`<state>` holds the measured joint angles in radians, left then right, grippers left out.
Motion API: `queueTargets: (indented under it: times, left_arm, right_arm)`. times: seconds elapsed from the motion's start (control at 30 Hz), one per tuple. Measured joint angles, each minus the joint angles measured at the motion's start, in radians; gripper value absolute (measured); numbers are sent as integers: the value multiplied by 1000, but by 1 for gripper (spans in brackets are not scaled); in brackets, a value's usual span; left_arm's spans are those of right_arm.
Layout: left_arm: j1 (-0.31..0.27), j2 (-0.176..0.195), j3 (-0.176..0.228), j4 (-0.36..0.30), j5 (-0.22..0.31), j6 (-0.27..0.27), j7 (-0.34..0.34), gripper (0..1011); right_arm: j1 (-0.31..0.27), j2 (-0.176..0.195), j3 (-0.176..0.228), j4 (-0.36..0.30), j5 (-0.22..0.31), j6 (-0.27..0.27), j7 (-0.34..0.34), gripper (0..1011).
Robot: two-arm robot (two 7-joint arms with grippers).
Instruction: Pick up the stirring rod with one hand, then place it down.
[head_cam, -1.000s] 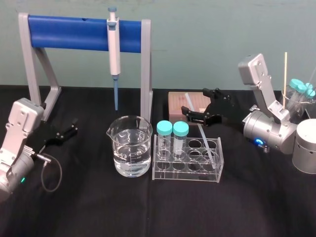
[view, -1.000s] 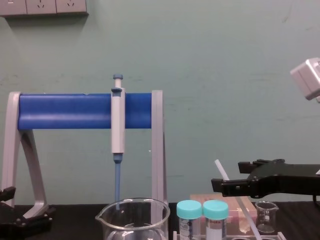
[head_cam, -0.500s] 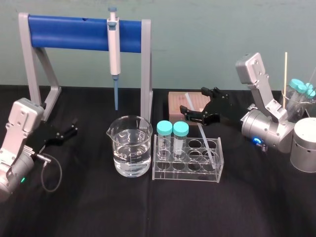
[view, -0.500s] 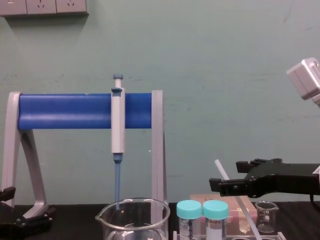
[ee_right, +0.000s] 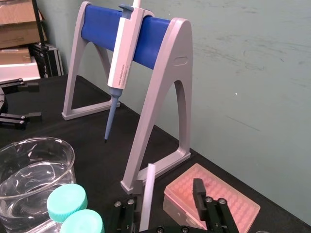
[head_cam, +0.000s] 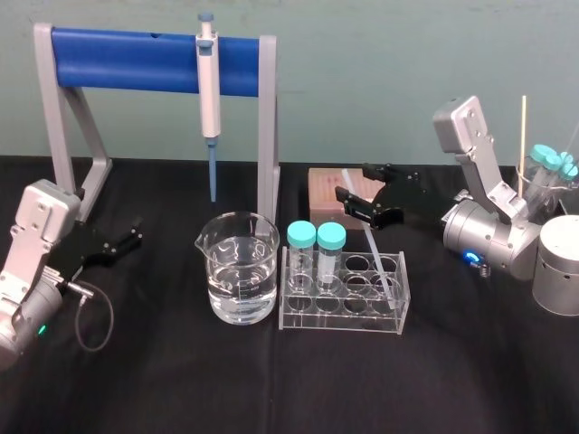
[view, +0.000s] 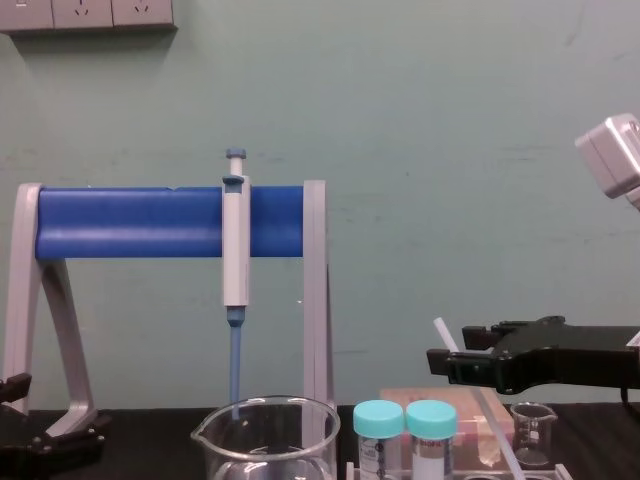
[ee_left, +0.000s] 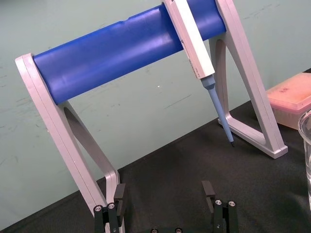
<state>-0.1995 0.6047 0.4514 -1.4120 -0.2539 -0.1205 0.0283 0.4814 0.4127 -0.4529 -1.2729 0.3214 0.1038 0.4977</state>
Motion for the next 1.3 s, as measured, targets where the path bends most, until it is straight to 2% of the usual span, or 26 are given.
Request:
queueTargets:
  times: [0.07, 0.1, 0.13, 0.3, 0.4, 0.63, 1.2, 1.3]
  left_arm:
    - [0, 0, 0, 0, 0, 0, 0, 1000]
    - [0, 0, 0, 0, 0, 0, 0, 1000]
    - [0, 0, 0, 0, 0, 0, 0, 1000]
    - [0, 0, 0, 0, 0, 0, 0, 1000]
    - [0, 0, 0, 0, 0, 0, 0, 1000]
    - [0, 0, 0, 0, 0, 0, 0, 1000]
    - [0, 0, 0, 0, 0, 0, 0, 1000]
    - [0, 0, 0, 0, 0, 0, 0, 1001]
  right_arm:
    - [0, 0, 0, 0, 0, 0, 0, 595]
    - [0, 0, 0, 0, 0, 0, 0, 595]
    - [0, 0, 0, 0, 0, 0, 0, 526]
    - [-1, 1, 0, -1, 1, 0, 0, 392]
    - [-1, 1, 0, -1, 1, 0, 0, 262]
    - [-1, 1, 0, -1, 2, 0, 0, 80]
    - [-1, 1, 0, -1, 2, 0, 0, 80]
    - [-8, -3, 12, -3, 12, -16, 1, 80]
